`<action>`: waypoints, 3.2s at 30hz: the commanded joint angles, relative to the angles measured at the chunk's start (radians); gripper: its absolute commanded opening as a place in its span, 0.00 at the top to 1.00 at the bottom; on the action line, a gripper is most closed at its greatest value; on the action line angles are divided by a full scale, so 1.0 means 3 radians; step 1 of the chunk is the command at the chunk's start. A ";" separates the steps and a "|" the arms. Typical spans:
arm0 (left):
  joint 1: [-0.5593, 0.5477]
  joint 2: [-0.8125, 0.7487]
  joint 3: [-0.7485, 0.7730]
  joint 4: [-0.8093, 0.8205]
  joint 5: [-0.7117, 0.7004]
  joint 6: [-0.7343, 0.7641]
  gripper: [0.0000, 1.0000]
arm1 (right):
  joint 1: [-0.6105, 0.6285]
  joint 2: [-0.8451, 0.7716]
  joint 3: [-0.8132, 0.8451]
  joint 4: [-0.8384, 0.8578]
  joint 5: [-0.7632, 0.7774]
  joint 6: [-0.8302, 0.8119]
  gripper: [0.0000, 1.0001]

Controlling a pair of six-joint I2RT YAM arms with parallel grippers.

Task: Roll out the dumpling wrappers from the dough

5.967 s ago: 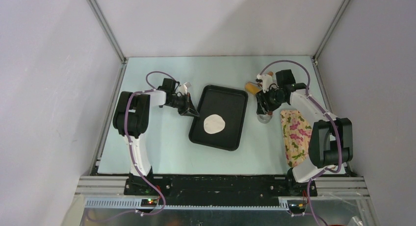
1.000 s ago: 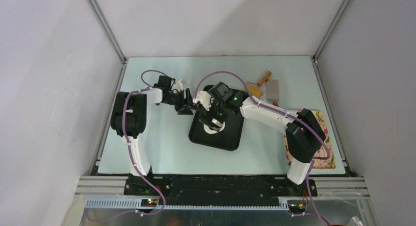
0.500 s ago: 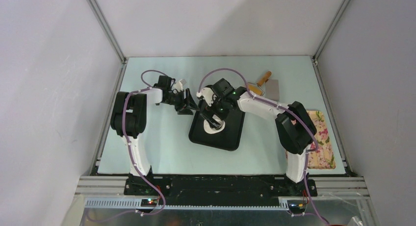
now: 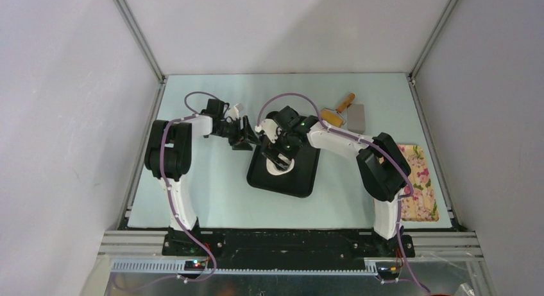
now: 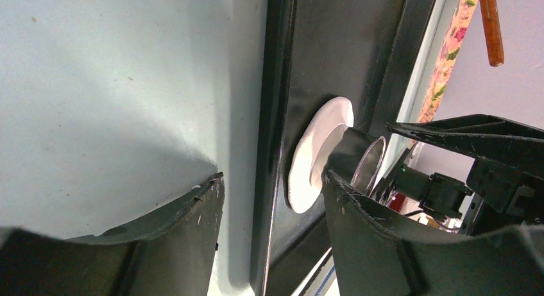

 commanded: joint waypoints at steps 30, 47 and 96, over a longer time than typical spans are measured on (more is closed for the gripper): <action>0.0035 0.0053 0.0018 -0.0036 -0.0227 0.0163 0.37 | 0.0098 0.0218 0.0122 -0.0019 0.0276 -0.0154 0.42; 0.0041 0.0051 0.0018 -0.0032 -0.0216 0.0161 0.38 | 0.0090 0.0219 -0.0119 0.0050 0.0149 -0.0185 0.60; 0.0061 0.0078 0.0022 -0.0018 -0.0225 0.0105 0.39 | 0.0116 0.0543 -0.0260 -0.0376 0.0270 -0.0097 0.73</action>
